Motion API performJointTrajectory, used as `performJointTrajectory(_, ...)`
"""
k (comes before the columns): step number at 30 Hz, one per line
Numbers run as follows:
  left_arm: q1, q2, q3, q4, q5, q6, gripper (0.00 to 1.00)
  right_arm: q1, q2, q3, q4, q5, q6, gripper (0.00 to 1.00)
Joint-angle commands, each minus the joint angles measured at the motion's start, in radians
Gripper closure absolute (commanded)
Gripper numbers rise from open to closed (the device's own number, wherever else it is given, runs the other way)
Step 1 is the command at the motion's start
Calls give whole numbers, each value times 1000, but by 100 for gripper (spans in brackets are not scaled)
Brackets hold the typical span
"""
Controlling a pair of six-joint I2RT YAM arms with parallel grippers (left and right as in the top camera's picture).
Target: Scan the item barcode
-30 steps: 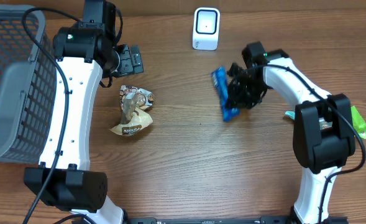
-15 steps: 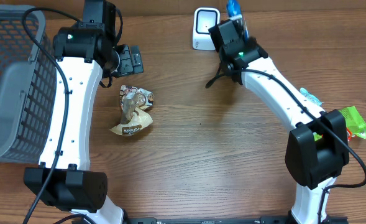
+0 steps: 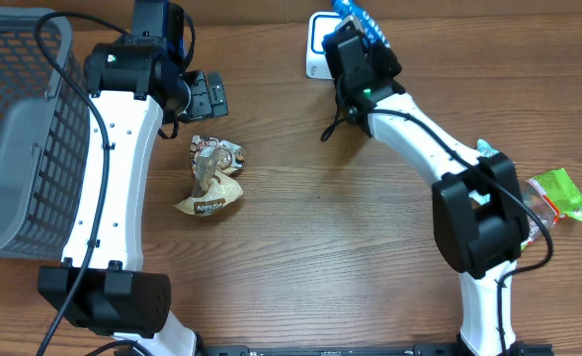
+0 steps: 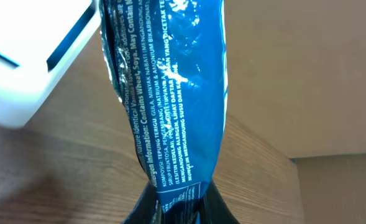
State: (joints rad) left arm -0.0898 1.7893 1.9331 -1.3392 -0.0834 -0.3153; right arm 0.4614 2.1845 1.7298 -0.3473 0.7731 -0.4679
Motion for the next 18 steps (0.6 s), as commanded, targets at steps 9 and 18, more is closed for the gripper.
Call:
performJointTrajectory(9,-1,-9,16,2,-5,-3,0,38,64,22,102,92,-114,96)
performJointTrajectory(18,-1,-9,16,2,-5,-3,0,51,64,22,167,173,-123,96)
